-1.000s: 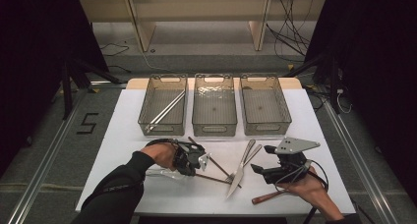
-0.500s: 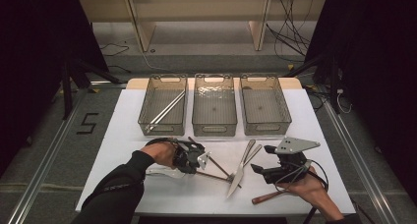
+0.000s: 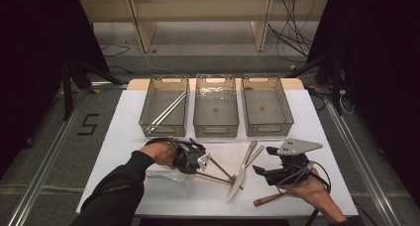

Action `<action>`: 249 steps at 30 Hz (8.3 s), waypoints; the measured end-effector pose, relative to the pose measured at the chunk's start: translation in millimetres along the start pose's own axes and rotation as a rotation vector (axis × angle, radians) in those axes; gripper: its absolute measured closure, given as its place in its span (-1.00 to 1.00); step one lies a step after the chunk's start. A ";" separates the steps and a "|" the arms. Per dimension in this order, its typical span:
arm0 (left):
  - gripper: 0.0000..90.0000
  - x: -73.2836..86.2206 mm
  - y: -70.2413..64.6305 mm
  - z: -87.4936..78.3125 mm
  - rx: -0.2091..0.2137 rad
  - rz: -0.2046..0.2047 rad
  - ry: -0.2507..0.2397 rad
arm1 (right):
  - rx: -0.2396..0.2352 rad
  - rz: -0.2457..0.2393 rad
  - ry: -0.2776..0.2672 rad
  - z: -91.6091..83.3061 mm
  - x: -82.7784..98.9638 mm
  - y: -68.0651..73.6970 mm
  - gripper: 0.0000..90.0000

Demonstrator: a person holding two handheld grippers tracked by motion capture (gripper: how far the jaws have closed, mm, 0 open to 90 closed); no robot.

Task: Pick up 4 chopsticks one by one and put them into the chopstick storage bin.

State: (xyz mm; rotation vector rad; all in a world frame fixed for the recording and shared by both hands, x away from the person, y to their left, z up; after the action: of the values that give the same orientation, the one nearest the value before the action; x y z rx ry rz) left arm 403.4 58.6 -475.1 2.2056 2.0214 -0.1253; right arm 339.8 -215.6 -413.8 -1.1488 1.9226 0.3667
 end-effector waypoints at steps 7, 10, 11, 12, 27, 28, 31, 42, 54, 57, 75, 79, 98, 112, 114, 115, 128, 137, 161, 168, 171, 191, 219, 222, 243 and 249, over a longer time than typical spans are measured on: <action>0.87 1.7 -4.2 -7.3 0.002 0.011 0.002 | 0.001 -0.002 -0.001 0.2 0.1 0.0 -0.44; 0.87 4.3 -6.7 -11.5 0.003 0.015 0.009 | 0.002 -0.002 -0.001 -0.1 0.0 0.2 -0.44; 0.87 5.0 -7.6 -12.1 0.004 0.012 0.002 | 0.002 -0.002 0.000 0.0 0.1 0.2 -0.44; 0.87 5.7 -8.4 -13.3 0.006 0.017 0.007 | 0.001 -0.002 0.000 0.1 0.2 0.0 -0.44; 0.87 32.9 -14.9 -34.0 -0.018 -0.034 -0.035 | -0.001 0.000 0.003 1.2 -0.1 0.3 -0.44; 0.87 32.9 -14.9 -34.0 -0.018 -0.034 -0.035 | -0.001 0.001 0.002 1.2 -0.2 0.3 -0.44; 0.87 37.7 -16.0 -38.4 -0.018 -0.049 -0.052 | -0.001 0.000 0.003 1.1 -0.1 0.0 -0.44; 0.87 50.4 -4.0 -49.7 -0.050 -0.211 -0.142 | 0.005 0.004 -0.004 0.5 -0.3 -0.7 -0.45; 0.87 53.3 24.7 -76.4 -0.161 -0.543 -0.265 | 0.006 0.006 -0.004 0.8 -0.2 -1.1 -0.45; 0.87 58.6 33.6 -80.7 -0.180 -0.619 -0.293 | 0.007 0.006 -0.004 0.9 -0.2 -1.2 -0.45; 0.87 84.1 80.0 -91.5 -0.243 -0.957 -0.452 | 0.005 0.007 -0.006 1.1 -0.2 -1.5 -0.45; 0.87 85.4 89.4 -93.3 -0.251 -0.988 -0.466 | 0.005 0.006 -0.006 1.3 0.0 -1.8 -0.45; 0.87 98.7 138.0 -111.4 -0.374 -1.074 -0.485 | 0.000 0.006 -0.006 1.5 0.2 -1.8 -0.45; 0.87 122.0 157.6 -98.2 -0.431 -1.131 -0.456 | -0.004 0.008 -0.008 2.0 0.2 -1.4 -0.45; 0.87 123.9 158.1 -96.5 -0.435 -1.137 -0.456 | -0.004 0.007 -0.008 2.0 0.2 -1.3 -0.45; 0.87 124.5 158.3 -95.4 -0.435 -1.139 -0.458 | -0.003 0.006 -0.008 2.0 0.2 -1.4 -0.45; 0.86 138.8 157.7 -75.2 -0.431 -1.204 -0.417 | -0.005 0.004 -0.006 2.0 0.2 -1.2 -0.45; 0.72 138.6 155.7 -69.3 -0.431 -1.236 -0.399 | -0.007 0.005 -0.007 1.7 -0.1 -0.7 -0.45; -0.54 63.8 87.1 -105.7 -0.339 -0.824 -0.552 | 0.000 0.008 -0.011 1.2 -0.8 -0.6 -0.45; -0.61 40.0 69.7 -101.4 -0.301 -0.689 -0.498 | -0.002 0.007 -0.011 1.0 -0.8 -0.7 -0.45; -0.63 31.6 64.4 -97.4 -0.286 -0.645 -0.484 | -0.001 0.008 -0.011 1.2 -0.8 -0.7 -0.45; -0.64 -5.4 44.5 -56.4 -0.191 -0.462 -0.350 | -0.003 0.009 -0.011 1.4 -0.6 -0.7 -0.46; -0.53 -22.1 48.5 1.6 -0.103 -0.357 -0.176 | -0.006 0.005 -0.010 1.2 -0.6 -0.6 -0.46; -0.52 -22.1 51.2 6.0 -0.090 -0.360 -0.171 | -0.006 0.006 -0.011 1.3 -0.6 -0.7 -0.45; -0.32 -25.8 58.4 24.2 -0.014 -0.357 -0.126 | -0.015 0.003 -0.009 2.2 -0.4 0.0 -0.45; -0.20 -25.2 58.6 23.6 0.016 -0.373 -0.105 | -0.014 0.004 -0.009 1.8 -0.2 -0.3 -0.45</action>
State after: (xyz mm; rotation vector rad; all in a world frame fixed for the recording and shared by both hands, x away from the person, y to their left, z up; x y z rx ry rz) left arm 460.4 25.2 -491.3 1.7641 2.3513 -0.2921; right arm 341.1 -214.5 -414.6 -1.1506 1.9171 0.3875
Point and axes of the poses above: each handheld gripper's, and its own axes: z roughly forward along the jaws, x roughly out of its underside, y roughly to its left, the point moved 3 cm from there along z, roughly forward along the jaws, and after that the axes turned 12 degrees about -z, right-handed, at the moved point
